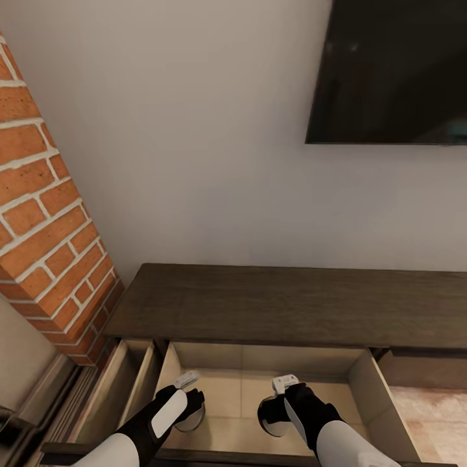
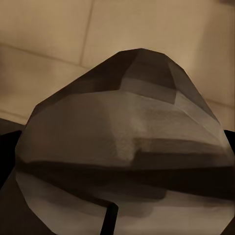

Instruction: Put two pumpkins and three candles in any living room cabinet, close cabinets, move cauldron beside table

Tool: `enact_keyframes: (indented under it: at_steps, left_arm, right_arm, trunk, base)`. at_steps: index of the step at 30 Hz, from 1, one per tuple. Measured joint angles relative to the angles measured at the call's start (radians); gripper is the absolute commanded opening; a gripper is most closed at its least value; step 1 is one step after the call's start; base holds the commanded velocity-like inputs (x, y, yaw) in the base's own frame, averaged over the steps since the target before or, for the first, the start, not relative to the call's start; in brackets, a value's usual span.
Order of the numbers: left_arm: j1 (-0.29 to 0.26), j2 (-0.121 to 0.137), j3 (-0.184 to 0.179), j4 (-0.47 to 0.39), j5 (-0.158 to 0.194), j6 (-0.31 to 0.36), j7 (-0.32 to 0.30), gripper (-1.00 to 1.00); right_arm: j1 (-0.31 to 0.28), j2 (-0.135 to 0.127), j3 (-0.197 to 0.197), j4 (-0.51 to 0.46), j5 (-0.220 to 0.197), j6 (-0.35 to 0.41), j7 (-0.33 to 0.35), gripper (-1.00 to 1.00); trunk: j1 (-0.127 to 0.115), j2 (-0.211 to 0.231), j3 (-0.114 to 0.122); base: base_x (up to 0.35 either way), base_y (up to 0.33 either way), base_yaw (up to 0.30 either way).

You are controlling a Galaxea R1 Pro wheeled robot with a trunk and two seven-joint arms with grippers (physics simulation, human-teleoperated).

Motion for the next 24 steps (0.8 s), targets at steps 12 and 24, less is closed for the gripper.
enact_keyframes:
  at_steps: [12, 24]
  left_arm:
    - [-0.003, -0.007, -0.001, -0.026, 0.004, 0.022, 0.011, -1.0]
    - [-0.044, -0.006, 0.044, 0.081, 0.005, 0.075, 0.013, -1.0]
  right_arm:
    - [-0.001, 0.0, 0.0, 0.011, -0.001, 0.049, 0.0, -1.0]
    - [-0.008, 0.0, -0.002, 0.019, -0.002, 0.055, 0.002, -1.0]
  trunk:
    - [0.0, 0.0, 0.0]
    - [0.0, 0.0, 0.0]
  base:
    - [0.001, 0.0, 0.0]
    - [0.0, 0.0, 0.0]
